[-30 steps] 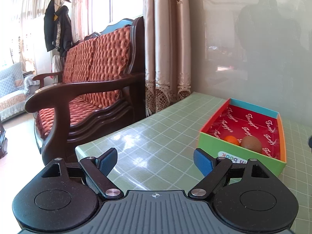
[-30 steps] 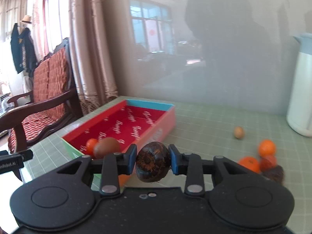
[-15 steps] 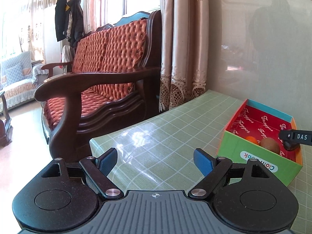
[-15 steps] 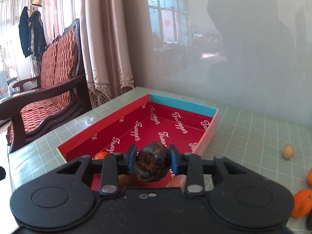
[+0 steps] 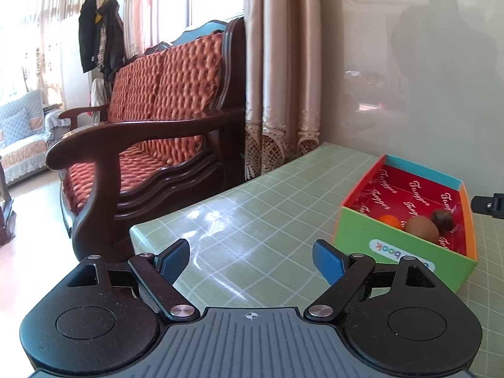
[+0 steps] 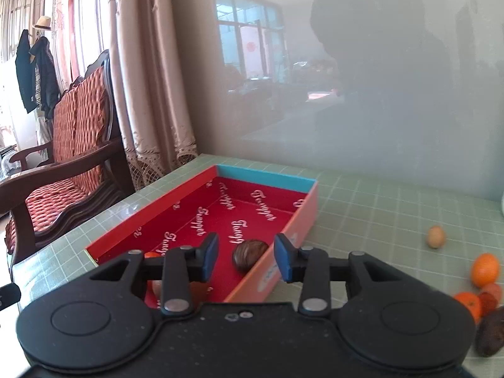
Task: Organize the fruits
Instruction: 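Carry the dark date with the right gripper into the red box and release, then move the left gripper to the cut orange piece and close on it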
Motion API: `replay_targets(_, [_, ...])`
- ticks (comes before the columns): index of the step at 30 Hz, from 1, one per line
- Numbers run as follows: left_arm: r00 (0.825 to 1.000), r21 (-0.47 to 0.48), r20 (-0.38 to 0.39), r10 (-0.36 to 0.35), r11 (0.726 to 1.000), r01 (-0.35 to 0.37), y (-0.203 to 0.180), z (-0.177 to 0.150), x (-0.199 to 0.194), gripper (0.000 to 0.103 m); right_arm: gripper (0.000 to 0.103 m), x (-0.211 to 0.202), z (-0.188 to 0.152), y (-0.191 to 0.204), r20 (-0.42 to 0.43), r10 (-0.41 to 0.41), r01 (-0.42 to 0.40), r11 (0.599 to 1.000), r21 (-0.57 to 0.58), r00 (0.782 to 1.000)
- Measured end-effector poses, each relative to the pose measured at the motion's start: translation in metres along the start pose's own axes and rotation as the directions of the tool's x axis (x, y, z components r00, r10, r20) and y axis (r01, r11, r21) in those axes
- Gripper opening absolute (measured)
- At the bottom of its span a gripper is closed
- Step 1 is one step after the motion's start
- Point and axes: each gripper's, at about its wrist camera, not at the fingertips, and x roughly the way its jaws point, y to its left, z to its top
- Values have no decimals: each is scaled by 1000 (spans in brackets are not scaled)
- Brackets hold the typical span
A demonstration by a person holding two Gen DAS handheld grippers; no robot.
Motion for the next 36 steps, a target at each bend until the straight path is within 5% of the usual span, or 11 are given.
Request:
replay_targets(7, [997,93,32,-75,993,71,-47,-6,-16,85,42,-46,-8,-44,24,-111,110,993,41,994])
replay_targets(12, [985,171,51,-166,973,155,-87,-13,-32,85,53,-89,-21,-91,49,-266,261,960,102,963])
replay_targets(15, [973,204,43,-225,956,212,-111,-17,-39,85,68,-116,-30,-117,77,-390,381,918,113,918])
replay_targets(22, [930,282,20,-366,895,346,-171,-29,-56,85,80,-179,-57,-175,78,-554,527,819,226,829])
replay_targets(30, [876,372,-42,-480,807,459,-228,-46,-74,85,84,-239,-89,-220,62,-698,644,688,334,713])
replay_targets(36, [855,394,-90,-510,770,501,-255,-57,-82,85,84,-271,-106,-243,54,-757,680,613,403,651])
